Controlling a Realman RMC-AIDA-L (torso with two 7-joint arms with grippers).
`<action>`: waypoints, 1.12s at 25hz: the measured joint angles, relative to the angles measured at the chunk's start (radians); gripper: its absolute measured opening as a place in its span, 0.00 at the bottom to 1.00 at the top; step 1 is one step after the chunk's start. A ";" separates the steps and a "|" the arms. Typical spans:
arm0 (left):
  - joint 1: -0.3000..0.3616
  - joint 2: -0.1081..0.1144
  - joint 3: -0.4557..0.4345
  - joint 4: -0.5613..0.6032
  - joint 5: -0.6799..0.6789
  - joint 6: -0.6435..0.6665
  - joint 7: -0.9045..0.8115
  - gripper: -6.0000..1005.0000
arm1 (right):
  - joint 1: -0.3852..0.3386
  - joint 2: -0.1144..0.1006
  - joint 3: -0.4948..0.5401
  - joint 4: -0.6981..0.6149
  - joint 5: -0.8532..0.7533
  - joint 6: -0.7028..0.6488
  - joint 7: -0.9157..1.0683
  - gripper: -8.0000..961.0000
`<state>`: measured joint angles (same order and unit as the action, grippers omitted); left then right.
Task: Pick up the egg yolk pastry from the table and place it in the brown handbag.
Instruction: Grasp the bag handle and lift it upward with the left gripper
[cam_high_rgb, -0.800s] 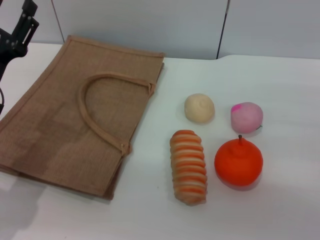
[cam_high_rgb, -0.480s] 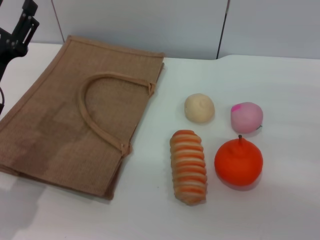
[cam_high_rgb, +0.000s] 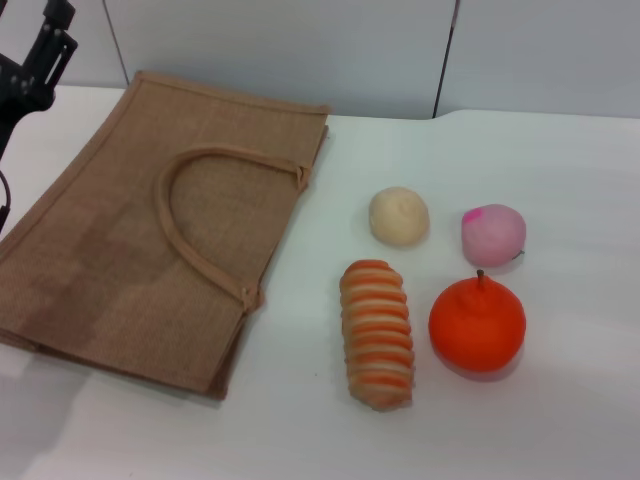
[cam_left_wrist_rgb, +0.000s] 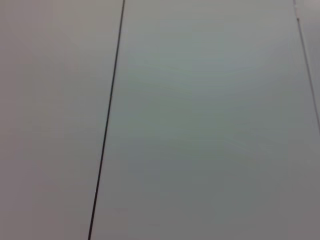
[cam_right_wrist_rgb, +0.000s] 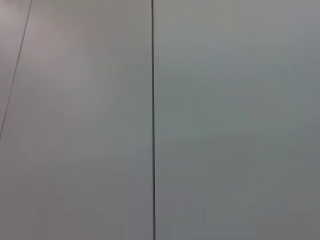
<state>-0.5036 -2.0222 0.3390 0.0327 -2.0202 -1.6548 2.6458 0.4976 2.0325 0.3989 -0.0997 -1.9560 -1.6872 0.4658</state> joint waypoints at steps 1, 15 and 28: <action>0.000 0.001 0.000 0.000 0.000 0.007 -0.018 0.79 | 0.001 0.000 0.000 0.000 -0.001 0.006 0.001 0.89; -0.013 0.079 0.031 0.099 0.136 0.174 -0.588 0.79 | 0.002 -0.002 -0.002 0.000 -0.006 0.023 0.006 0.89; -0.142 0.088 0.031 0.483 0.862 0.486 -1.407 0.78 | 0.005 -0.001 0.000 0.000 -0.006 0.025 0.007 0.89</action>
<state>-0.6452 -1.9339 0.3695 0.5160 -1.1585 -1.1688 1.2387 0.5022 2.0310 0.3984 -0.0997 -1.9620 -1.6627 0.4725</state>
